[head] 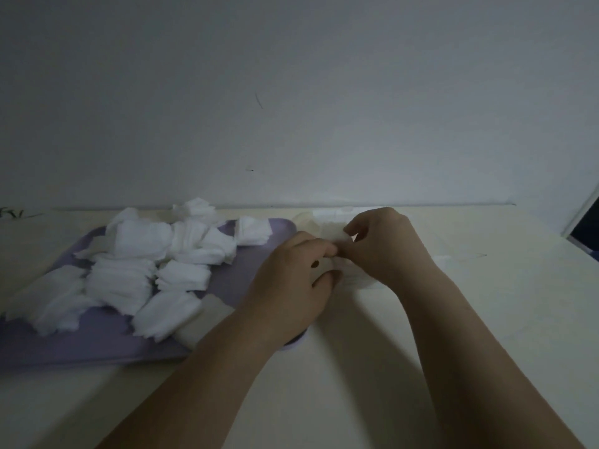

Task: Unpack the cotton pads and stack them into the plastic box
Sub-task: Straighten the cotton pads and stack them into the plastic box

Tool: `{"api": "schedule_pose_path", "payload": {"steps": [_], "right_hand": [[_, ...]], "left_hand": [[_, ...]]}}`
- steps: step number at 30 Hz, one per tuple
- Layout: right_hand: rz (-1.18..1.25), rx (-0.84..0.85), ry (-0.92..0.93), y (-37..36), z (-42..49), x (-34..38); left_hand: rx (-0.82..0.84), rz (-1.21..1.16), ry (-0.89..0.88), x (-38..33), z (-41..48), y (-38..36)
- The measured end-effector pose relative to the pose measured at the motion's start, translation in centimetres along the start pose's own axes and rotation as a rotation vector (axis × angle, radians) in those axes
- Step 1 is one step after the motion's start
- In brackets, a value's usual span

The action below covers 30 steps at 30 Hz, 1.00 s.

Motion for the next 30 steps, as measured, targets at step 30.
{"api": "schedule_pose_path", "payload": {"steps": [30], "right_hand": [[0.067, 0.24, 0.613, -9.5, -7.7, 11.0]], "left_hand": [[0.306, 0.634, 0.587, 4.8, -10.6, 11.3]]}}
Point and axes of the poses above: each hand's wrist, its own z-axis towards the middle knuckle, its own y-axis out of the back of the hand, x = y × z, the point moved 6 cm from there along z, towards the middle knuckle, and after that the axes turned 11 degrees about x, right-handed, at the moved point
